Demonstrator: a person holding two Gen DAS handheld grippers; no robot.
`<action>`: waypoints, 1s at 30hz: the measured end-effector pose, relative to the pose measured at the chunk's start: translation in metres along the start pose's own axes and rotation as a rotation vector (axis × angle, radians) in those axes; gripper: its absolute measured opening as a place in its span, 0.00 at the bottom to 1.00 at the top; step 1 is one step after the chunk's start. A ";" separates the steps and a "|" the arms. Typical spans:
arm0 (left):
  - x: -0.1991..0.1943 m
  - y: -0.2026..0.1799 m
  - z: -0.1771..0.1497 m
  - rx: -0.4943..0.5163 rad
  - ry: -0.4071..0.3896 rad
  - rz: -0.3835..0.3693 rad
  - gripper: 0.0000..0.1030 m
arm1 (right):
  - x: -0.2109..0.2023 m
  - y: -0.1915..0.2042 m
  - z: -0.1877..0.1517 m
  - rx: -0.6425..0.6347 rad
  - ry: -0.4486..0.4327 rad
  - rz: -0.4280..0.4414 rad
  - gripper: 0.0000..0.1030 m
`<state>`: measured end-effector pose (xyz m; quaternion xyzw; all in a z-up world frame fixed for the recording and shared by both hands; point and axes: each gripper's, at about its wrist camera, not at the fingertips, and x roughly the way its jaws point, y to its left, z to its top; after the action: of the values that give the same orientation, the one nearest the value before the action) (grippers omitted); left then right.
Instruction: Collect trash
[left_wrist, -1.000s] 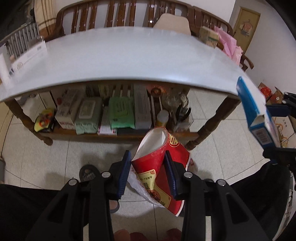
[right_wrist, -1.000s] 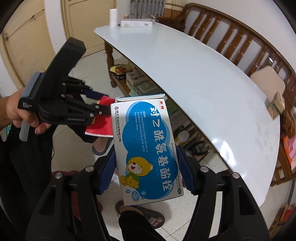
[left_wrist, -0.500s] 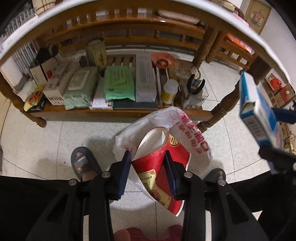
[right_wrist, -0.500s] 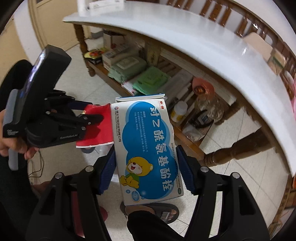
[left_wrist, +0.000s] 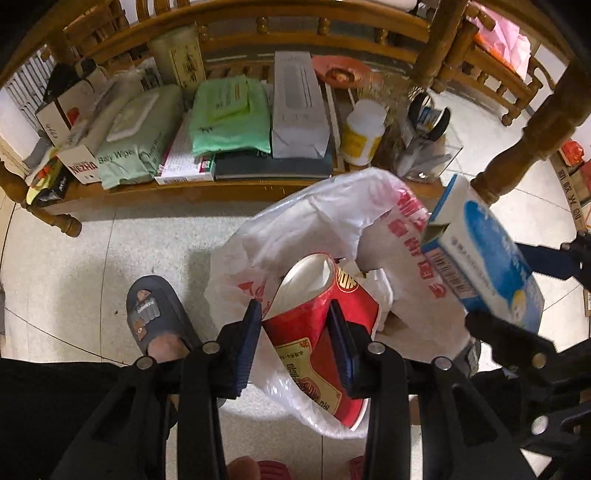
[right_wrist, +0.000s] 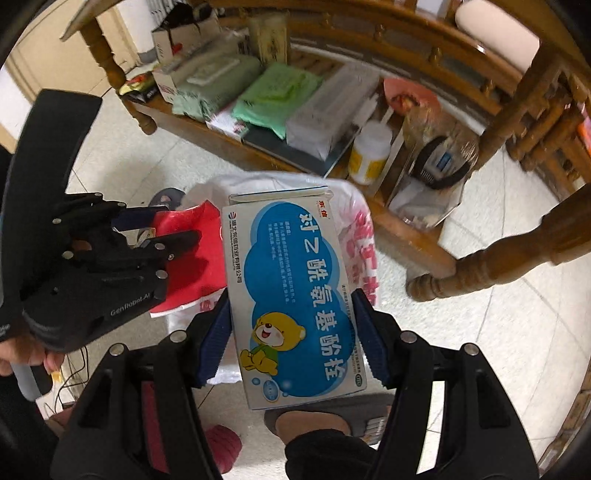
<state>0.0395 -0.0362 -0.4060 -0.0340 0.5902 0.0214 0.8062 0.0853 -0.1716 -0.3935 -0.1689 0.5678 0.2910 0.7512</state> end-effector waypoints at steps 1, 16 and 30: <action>0.007 0.000 0.001 0.001 0.010 0.003 0.35 | 0.005 -0.001 0.000 0.005 0.012 -0.003 0.60; 0.043 0.009 0.004 -0.029 0.083 -0.014 0.90 | 0.050 -0.013 0.004 0.057 0.105 0.011 0.79; 0.019 0.010 0.006 -0.023 0.048 0.032 0.92 | 0.011 -0.010 0.008 0.089 0.064 0.042 0.83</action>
<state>0.0505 -0.0257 -0.4223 -0.0343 0.6094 0.0401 0.7911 0.1001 -0.1722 -0.4019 -0.1327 0.6074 0.2754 0.7332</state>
